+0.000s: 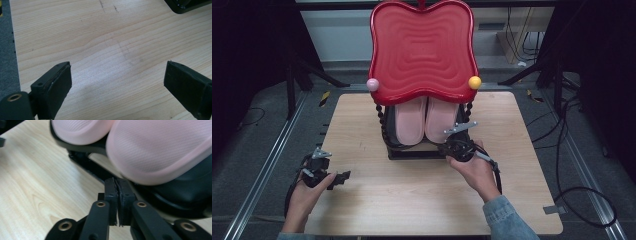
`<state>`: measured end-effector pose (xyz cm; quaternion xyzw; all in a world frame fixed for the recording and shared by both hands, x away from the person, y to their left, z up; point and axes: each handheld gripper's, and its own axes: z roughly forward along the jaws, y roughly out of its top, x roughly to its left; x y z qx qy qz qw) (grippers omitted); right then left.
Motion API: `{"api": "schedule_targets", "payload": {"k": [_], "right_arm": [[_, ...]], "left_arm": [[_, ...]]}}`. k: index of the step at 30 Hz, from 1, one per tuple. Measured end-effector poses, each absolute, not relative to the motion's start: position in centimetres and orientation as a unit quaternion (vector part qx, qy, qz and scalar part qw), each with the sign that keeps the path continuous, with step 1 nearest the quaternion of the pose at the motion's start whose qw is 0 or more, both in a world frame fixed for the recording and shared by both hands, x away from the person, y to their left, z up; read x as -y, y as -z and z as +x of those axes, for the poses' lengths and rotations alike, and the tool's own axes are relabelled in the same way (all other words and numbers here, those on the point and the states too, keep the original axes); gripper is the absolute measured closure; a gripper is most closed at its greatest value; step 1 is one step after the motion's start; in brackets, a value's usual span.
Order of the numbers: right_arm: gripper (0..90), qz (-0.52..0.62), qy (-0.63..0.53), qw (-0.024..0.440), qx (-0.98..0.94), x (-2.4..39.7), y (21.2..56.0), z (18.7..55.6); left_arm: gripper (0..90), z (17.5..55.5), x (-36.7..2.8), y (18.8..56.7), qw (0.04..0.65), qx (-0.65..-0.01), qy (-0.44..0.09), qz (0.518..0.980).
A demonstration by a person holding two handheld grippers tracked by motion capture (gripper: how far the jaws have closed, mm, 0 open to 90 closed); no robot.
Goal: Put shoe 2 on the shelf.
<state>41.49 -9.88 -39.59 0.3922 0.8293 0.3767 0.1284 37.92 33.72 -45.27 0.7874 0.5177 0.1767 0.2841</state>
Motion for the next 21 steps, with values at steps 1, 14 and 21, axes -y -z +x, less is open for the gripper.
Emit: {"api": "schedule_targets", "payload": {"k": [1,14,21], "right_arm": [[82.1,0.392,-0.377,0.128,-0.829,9.9,39.6,41.5],[22.2,0.384,-0.370,0.144,-0.833,13.3,44.7,37.4],[10.7,0.440,-0.361,0.174,-0.804,18.6,47.0,38.1]], "left_arm": [[7.0,37.9,-33.6,45.3,0.285,-0.516,-0.177,0.788],[5.4,38.4,-32.3,46.8,0.293,-0.495,-0.178,0.798],[5.5,38.8,-31.7,48.1,0.303,-0.480,-0.176,0.804]]}}
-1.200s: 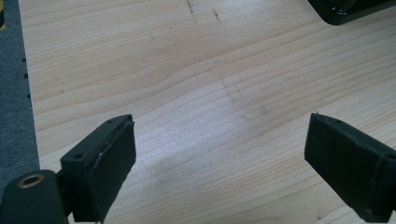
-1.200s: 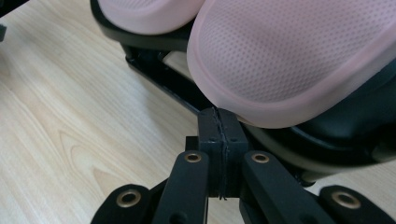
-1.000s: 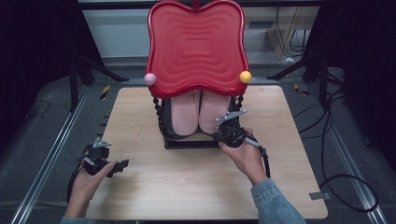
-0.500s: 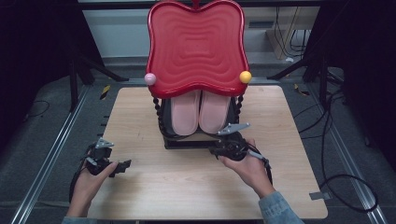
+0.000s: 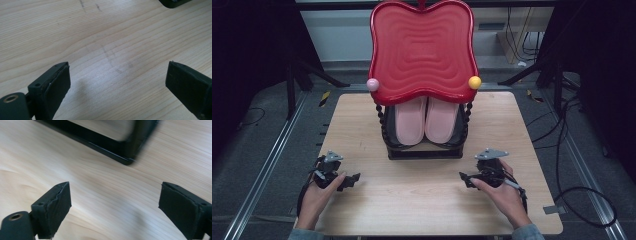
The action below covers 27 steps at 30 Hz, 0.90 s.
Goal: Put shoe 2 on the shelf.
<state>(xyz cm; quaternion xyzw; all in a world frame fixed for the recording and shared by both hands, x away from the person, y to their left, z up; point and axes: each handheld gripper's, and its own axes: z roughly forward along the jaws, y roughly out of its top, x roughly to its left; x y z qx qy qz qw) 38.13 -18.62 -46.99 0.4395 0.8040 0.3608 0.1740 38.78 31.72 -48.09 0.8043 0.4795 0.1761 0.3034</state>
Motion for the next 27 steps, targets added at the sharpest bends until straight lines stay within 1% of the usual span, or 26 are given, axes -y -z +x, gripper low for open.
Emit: {"api": "schedule_targets", "payload": {"k": [4,7,10,14,16,18,21,23,27], "right_arm": [[11.1,0.485,-0.342,0.190,-0.782,21.7,48.3,39.2],[12.8,0.510,-0.328,0.207,-0.768,23.3,49.1,40.0],[12.1,0.531,-0.329,0.219,-0.749,24.7,49.6,40.8],[11.8,0.549,-0.328,0.225,-0.735,25.6,50.4,41.4],[11.4,0.558,-0.326,0.220,-0.730,25.8,50.8,41.5],[11.3,0.558,-0.325,0.233,-0.727,25.9,51.1,41.6],[11.0,0.560,-0.324,0.240,-0.724,26.0,51.1,41.6],[9.3,0.565,-0.321,0.250,-0.718,25.9,51.4,41.6],[6.1,0.571,-0.314,0.254,-0.715,26.0,51.4,41.6]], "left_arm": [[5.4,39.1,-31.7,48.7,0.304,-0.481,-0.181,0.802],[5.3,39.3,-31.7,49.2,0.293,-0.482,-0.183,0.805],[5.3,39.5,-31.6,49.4,0.286,-0.484,-0.191,0.805],[5.3,39.7,-31.6,49.8,0.295,-0.488,-0.195,0.798],[5.3,39.8,-31.8,50.1,0.295,-0.489,-0.196,0.797],[4.2,39.8,-31.7,50.3,0.298,-0.488,-0.197,0.796],[3.7,39.9,-31.8,50.4,0.302,-0.488,-0.201,0.794],[2.7,39.9,-32.0,50.7,0.311,-0.488,-0.208,0.788],[1.5,39.9,-32.0,50.8,0.317,-0.488,-0.213,0.785]]}}
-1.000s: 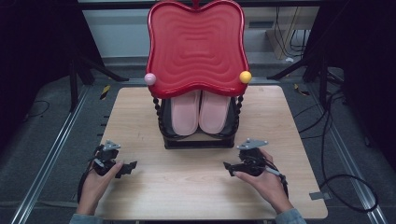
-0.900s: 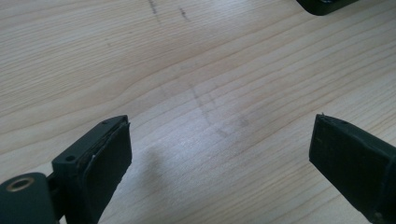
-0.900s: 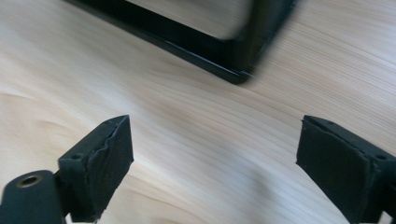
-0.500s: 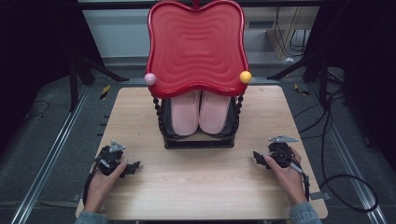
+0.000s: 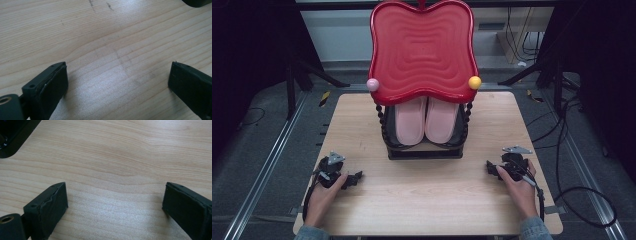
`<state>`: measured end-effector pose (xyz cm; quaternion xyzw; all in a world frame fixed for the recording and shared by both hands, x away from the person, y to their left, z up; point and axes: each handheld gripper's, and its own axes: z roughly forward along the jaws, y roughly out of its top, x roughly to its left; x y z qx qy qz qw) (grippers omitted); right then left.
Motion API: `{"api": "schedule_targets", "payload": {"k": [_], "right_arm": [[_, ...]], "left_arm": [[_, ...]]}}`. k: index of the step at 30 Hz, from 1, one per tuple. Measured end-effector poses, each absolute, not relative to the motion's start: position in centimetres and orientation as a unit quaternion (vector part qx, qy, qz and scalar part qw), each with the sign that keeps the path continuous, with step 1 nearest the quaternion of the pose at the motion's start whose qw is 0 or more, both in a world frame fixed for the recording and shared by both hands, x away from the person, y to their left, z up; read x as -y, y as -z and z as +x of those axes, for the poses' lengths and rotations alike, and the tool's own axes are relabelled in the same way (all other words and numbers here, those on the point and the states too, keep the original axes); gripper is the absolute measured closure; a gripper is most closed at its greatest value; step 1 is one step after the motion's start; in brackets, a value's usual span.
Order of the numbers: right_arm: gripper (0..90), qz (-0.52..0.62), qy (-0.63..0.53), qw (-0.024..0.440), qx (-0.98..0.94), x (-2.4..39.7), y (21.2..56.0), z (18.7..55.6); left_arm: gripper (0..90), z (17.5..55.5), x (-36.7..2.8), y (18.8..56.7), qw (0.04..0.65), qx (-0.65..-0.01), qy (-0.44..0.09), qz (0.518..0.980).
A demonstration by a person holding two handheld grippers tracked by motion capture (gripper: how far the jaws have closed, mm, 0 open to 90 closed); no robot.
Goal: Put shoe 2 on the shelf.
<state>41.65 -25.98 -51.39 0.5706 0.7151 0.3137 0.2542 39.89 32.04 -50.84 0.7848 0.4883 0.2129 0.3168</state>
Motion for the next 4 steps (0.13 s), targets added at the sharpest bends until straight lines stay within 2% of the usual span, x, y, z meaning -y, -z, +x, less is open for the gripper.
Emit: {"api": "schedule_targets", "payload": {"k": [4], "right_arm": [[4.4,0.581,-0.311,0.255,-0.708,26.22,51.42,41.41]], "left_arm": [[0.6,39.84,-32.04,50.95,0.320,-0.489,-0.216,0.782]]}}
